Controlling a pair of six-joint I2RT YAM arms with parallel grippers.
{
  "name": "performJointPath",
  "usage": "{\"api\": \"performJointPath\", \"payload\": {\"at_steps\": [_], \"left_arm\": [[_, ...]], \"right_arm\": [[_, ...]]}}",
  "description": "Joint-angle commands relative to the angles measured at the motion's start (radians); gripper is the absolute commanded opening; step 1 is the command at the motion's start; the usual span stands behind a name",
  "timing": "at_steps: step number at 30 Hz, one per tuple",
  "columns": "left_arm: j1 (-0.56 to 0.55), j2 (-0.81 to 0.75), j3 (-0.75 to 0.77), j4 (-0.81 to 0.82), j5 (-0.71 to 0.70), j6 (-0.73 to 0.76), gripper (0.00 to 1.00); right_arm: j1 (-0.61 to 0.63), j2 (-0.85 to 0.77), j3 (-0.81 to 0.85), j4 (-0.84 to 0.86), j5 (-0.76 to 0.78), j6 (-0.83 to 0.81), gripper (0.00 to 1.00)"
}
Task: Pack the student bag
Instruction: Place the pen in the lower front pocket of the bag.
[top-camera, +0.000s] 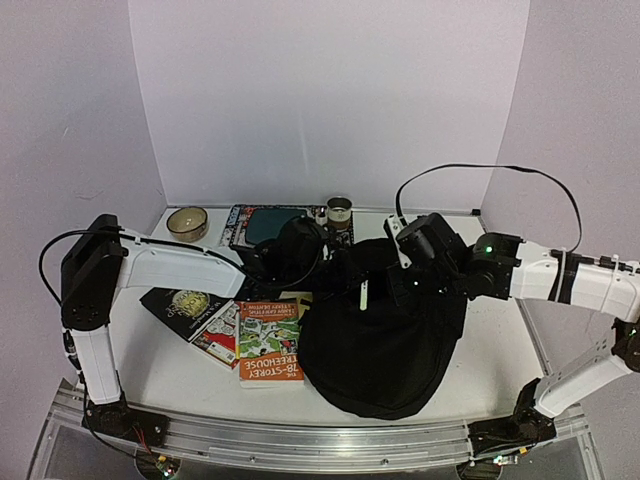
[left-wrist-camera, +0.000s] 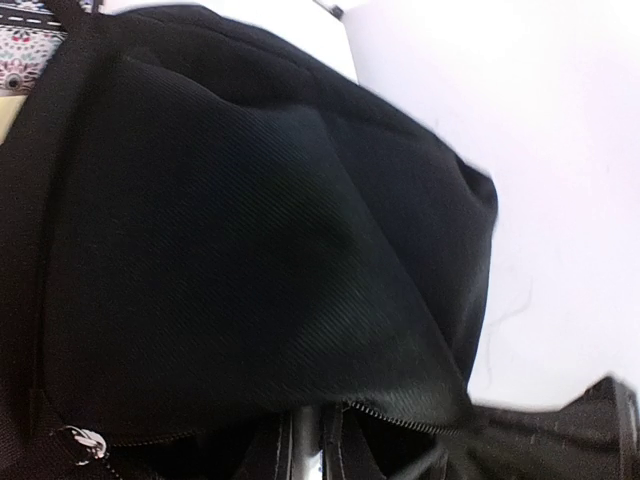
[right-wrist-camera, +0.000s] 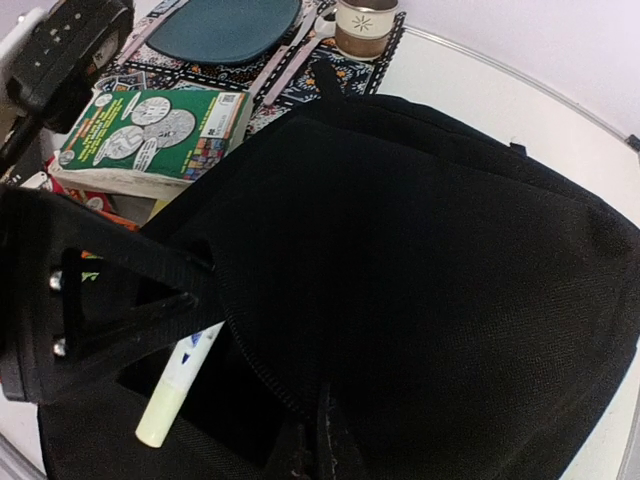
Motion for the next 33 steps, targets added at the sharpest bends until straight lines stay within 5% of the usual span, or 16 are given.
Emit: {"api": "performJointPath", "payload": {"at_steps": [1,14,24,33], "left_arm": [[0.011,0.019,0.057,0.061,-0.139,-0.087,0.0],[0.007,0.062,0.064,0.148,-0.211,-0.209,0.03],[-0.007,0.104,0.057,0.153,-0.133,-0.189,0.36],[-0.01,0.007,-0.008,0.151,-0.108,-0.058,0.5]], "right_arm": [[0.019,-0.045,-0.007,0.02,-0.141,0.086,0.0],[0.023,-0.012,-0.059,0.074,-0.21,0.146,0.0],[0.023,-0.004,-0.061,0.074,-0.129,0.133,0.0],[0.022,-0.016,-0.087,0.072,-0.019,0.11,0.0]]}}
